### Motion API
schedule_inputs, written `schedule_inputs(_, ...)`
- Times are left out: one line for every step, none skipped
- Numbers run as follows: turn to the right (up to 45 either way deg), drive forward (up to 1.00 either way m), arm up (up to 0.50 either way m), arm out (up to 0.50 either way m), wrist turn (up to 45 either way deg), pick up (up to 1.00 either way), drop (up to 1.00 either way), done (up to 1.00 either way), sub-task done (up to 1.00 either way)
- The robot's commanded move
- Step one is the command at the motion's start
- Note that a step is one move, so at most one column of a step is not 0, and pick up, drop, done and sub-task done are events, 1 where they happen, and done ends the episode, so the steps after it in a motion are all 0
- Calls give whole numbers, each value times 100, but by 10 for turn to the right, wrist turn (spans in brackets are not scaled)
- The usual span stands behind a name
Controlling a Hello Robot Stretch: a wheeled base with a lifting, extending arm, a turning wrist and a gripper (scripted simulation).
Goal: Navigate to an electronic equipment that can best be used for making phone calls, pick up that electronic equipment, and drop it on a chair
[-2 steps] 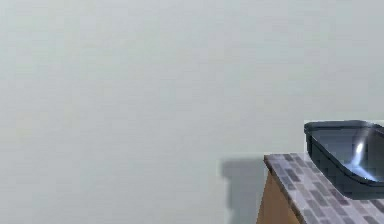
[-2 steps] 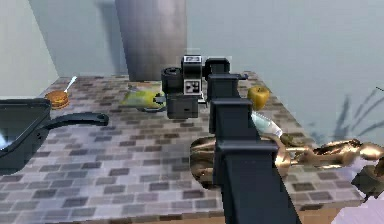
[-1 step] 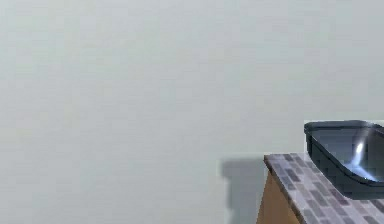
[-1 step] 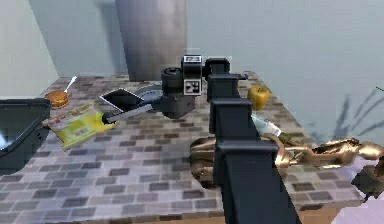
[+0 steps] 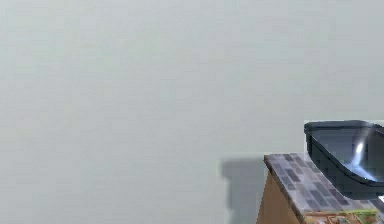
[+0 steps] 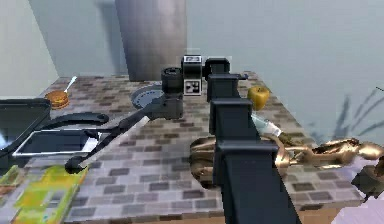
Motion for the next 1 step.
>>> schedule_inputs(0,0,0,0,-330,0,0,0,0)
